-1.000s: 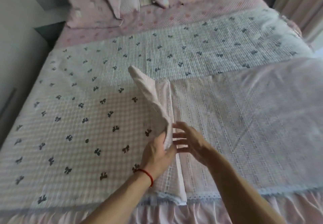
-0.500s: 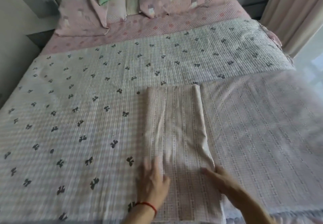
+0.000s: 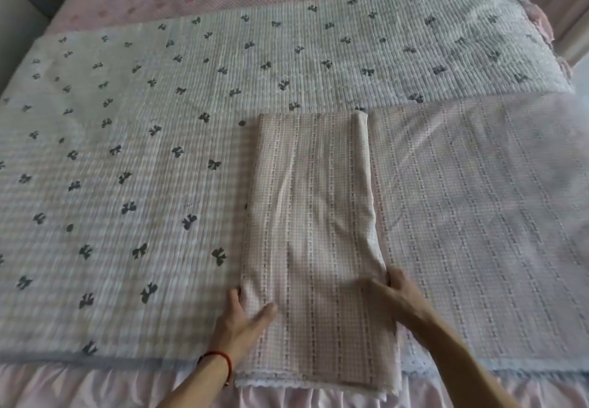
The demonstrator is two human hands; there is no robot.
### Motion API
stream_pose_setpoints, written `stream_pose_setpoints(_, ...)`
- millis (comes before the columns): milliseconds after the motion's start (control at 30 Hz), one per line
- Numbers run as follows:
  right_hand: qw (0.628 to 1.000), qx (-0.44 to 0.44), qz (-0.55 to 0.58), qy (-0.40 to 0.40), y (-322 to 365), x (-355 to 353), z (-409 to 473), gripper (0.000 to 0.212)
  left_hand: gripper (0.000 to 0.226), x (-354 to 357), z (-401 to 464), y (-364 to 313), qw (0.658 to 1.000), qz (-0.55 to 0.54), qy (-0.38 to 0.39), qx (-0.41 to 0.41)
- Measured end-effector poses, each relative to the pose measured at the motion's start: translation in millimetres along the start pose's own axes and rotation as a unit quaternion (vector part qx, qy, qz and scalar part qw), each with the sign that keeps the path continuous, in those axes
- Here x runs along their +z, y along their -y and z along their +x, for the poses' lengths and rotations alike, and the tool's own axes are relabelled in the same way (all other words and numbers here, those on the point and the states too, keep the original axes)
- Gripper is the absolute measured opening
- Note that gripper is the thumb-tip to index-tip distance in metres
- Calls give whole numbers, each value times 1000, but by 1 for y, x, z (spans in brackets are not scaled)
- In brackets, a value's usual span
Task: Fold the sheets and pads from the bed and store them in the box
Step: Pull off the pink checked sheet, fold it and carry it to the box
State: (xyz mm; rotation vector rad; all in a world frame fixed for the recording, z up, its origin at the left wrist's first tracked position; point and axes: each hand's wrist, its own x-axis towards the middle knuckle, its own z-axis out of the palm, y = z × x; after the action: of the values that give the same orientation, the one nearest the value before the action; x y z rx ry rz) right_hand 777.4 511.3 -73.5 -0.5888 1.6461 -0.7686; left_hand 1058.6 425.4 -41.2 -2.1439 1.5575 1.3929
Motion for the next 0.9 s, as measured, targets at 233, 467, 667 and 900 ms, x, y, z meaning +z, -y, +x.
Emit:
stream_pose_setpoints(233, 986, 4, 73, -147, 93, -22, 140, 64, 76, -14, 50, -29, 994, -103, -21, 31)
stream_pose_setpoints(467, 975, -130, 82, -163, 170, -25, 202, 30, 46, -26, 109, -60, 986, -143, -65, 60)
stream_pose_setpoints(667, 969, -72, 53, -232, 139, -34, 227, 32, 36, -8, 118, -63, 988, -135, -54, 58)
stream_pose_setpoints(900, 975, -72, -21, -210, 125, -16, 180, 45, 44, -7, 142, -64, 987, -163, -8, 12)
